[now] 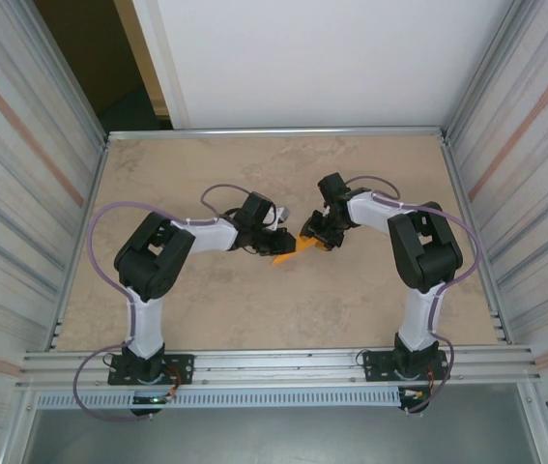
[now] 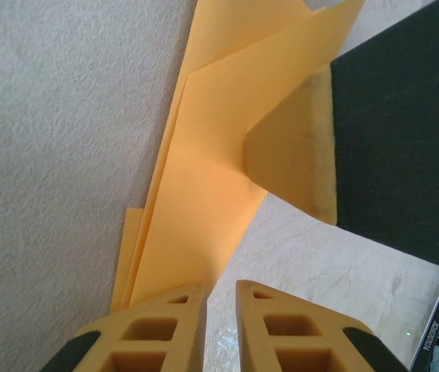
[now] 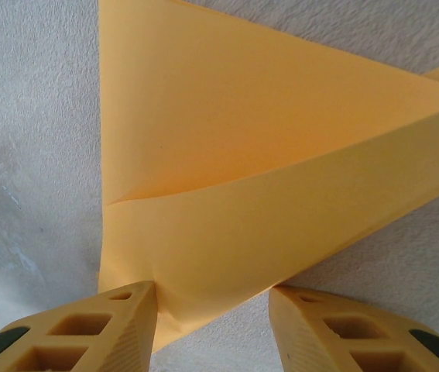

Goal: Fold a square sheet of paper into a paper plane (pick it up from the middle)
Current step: Fold the wing for the fifth time at the center of the table.

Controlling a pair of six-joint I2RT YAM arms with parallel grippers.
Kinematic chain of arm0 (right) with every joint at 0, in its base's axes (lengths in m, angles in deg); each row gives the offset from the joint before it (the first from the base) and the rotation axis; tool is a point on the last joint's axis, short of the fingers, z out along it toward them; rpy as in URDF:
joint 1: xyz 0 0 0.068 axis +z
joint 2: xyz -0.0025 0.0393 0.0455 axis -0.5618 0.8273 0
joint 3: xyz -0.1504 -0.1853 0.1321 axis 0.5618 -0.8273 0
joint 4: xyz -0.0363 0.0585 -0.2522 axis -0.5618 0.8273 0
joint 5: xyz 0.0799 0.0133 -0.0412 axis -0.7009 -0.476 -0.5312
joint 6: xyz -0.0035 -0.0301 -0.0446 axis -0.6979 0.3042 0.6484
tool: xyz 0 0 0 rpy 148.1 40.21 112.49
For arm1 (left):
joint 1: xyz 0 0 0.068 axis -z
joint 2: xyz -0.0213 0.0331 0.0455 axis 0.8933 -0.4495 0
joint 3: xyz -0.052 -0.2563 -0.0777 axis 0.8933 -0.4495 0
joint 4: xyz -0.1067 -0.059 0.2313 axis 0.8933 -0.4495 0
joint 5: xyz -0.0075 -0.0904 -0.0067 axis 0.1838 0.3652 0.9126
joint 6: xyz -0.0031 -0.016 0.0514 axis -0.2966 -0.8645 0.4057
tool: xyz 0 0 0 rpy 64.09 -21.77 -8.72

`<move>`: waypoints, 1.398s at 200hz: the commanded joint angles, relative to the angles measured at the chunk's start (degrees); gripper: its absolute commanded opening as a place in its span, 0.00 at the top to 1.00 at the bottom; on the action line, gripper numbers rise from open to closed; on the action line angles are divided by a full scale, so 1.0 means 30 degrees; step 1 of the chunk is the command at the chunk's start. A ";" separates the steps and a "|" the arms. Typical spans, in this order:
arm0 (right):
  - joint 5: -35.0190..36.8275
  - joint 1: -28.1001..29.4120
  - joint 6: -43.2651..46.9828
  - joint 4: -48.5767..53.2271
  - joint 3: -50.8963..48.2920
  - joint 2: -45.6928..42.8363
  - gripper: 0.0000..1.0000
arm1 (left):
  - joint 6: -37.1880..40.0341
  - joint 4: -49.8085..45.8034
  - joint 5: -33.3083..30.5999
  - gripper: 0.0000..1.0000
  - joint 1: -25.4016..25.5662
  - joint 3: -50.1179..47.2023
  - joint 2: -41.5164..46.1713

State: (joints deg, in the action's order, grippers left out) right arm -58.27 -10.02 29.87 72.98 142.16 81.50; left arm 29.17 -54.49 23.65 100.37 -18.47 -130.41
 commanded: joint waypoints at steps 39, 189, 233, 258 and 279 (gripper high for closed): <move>0.1996 0.0570 0.0289 -0.0085 -0.1728 0.3586 0.56 | -0.0042 -0.0096 -0.0391 0.82 -0.0201 0.0011 -0.0525; 0.1191 0.0239 0.0422 0.0053 -0.1356 0.2159 0.55 | -0.0138 -0.2153 -0.0690 0.84 -0.0318 0.0540 -0.1433; -0.0625 -0.1066 0.1342 -0.0611 -0.1168 -0.2130 0.46 | 0.0068 -0.2622 -0.0632 0.86 -0.0322 0.0572 -0.1514; -0.1026 -0.1560 0.1908 -0.0832 -0.1807 -0.4039 0.45 | 0.0140 -0.2606 -0.0565 0.87 -0.0319 0.0549 -0.1489; -0.1019 -0.1399 0.2175 -0.1440 -0.2749 -0.5285 0.47 | 0.0164 -0.2634 -0.0411 0.87 -0.0319 0.0579 -0.1489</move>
State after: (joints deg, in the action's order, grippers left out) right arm -60.87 -14.85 33.52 70.05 136.17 71.12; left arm 28.43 -57.59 23.28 99.64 -16.52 -132.49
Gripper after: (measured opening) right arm 0.546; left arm 0.127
